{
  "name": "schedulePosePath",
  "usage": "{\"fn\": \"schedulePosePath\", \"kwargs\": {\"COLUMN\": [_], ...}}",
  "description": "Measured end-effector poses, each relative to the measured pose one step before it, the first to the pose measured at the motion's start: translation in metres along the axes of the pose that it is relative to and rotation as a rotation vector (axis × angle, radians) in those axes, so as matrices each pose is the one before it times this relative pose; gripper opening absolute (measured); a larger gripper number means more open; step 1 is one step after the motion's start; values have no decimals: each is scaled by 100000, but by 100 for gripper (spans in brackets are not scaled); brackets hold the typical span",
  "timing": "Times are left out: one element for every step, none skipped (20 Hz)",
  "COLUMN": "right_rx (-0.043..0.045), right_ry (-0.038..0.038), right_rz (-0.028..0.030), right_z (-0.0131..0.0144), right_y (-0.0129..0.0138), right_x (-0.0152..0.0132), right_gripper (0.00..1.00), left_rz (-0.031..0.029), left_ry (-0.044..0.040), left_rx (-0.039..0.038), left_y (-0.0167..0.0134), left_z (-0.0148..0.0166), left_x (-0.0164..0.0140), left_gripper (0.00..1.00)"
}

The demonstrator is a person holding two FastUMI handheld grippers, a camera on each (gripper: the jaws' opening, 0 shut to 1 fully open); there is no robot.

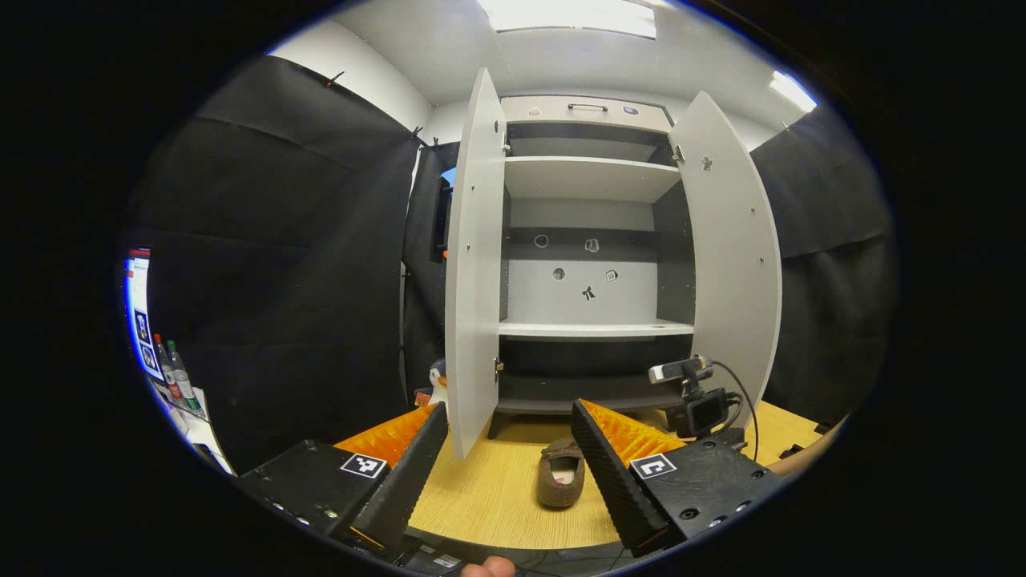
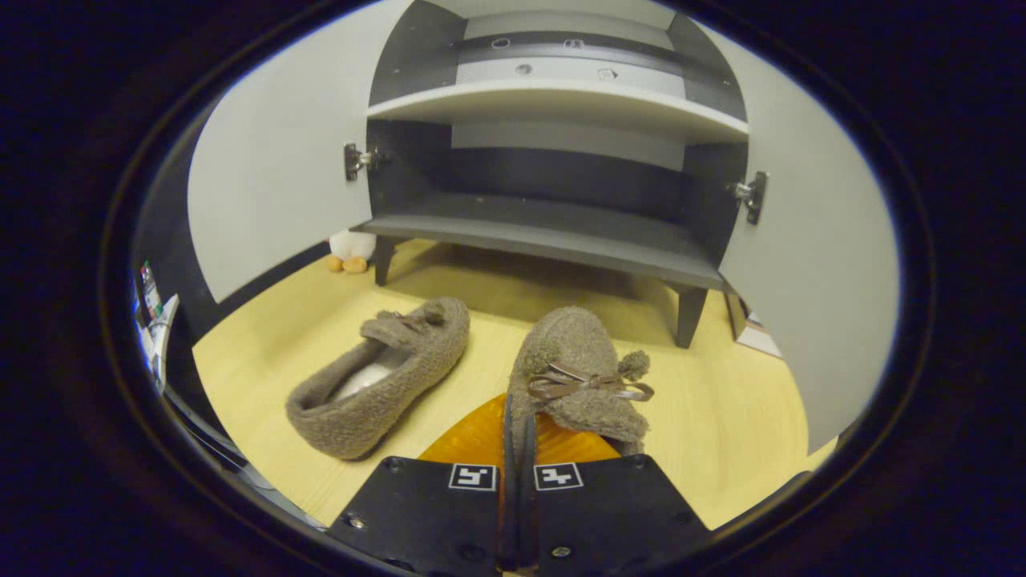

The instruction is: Grab one shoe with the right hand and put it into the shoe cabinet, grab the other shoe with the left hand and put it into the shoe cabinet; then close the right door with the right hand and the left door with the left hand.

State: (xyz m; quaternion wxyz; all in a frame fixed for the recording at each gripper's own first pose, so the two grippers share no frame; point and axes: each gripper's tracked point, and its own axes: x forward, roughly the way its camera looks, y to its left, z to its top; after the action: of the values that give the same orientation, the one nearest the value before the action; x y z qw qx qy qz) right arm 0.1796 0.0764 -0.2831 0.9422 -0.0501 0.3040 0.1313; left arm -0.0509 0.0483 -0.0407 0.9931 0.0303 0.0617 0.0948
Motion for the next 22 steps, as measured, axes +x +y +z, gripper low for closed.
{"fn": "schedulePosePath", "kwargs": {"right_rx": [1201, 1661, 1630, 1232, 540, 74, -5, -391, -502, -719, -964, -586, -346, -637, -1508, -2028, -1405, -1092, -853, -776, -752, -710], "right_ry": [-3616, -3755, -3796, -3723, -3601, -3401, -3929, -3246, -3195, -2999, -2605, -2461, -1878, -1966, -1618, 85, -577, 867, 1226, 1386, 1845, 2696], "right_rz": [1049, 1207, 974, 789, 365, 61, 71, -192, -518, -398, -164, 138, 78, 437, -573, -1483, -1625, -1543, -1273, -1028, -1220, -1464], "right_z": [1136, 1408, 1409, 1627, 1743, 1898, 1995, 2071, 1916, 2096, 1908, 2019, 1839, 1901, 1809, 1326, 1311, 969, 695, 661, 401, 74], "right_y": [332, 376, 316, 281, 95, -53, 98, -22, -162, -79, -33, 62, 131, 125, -308, -472, -425, -440, -464, -379, -434, -425], "right_x": [-1487, -1532, -1552, -1515, -1378, -1365, -1249, -934, -797, -661, -374, -131, 234, 478, 1058, 1398, 1680, 1866, 1987, 2048, 2177, 2198], "right_gripper": [4, 4, 4, 4, 4, 4, 4, 4, 4, 4, 4, 4, 4, 4, 4, 4, 4, 4, 4, 4, 2, 4], "left_rz": [-592, -714, -680, -671, -795, -1010, -1006, -865, -906, -733, -567, -693, -624, -643, -551, -396, -500, -189, 46, 310, 319, 537], "left_ry": [49, 88, -57, 218, 145, -25, -79, 95, 114, -156, -455, -242, -225, -159, -240, -302, -262, -385, -304, -327, -116, -41], "left_rx": [-255, -263, -85, 120, 104, 5, 48, 18, -140, -220, -129, -14, 84, 73, -32, -93, 32, 218, 392, 521, 487, 382], "left_y": [-209, -272, -255, -185, -295, -306, -341, -321, -388, -328, -267, -294, -258, -239, -173, -123, -128, -94, 30, 98, 102, 155], "left_z": [-34, -102, -40, -73, -99, -48, -4, -160, -30, -29, 110, 114, 23, 19, 85, 12, -7, 125, 59, -76, 33, -22], "left_x": [-90, -57, -166, -144, -96, -85, -73, 16, 11, -70, 23, 98, 90, 43, 57, 59, 19, 2, -20, 39, 59, 43], "left_gripper": [94, 94, 94, 95, 94, 95, 95, 95, 95, 95, 95, 94, 94, 95, 95, 95, 95, 95, 94, 94, 94, 94]}}
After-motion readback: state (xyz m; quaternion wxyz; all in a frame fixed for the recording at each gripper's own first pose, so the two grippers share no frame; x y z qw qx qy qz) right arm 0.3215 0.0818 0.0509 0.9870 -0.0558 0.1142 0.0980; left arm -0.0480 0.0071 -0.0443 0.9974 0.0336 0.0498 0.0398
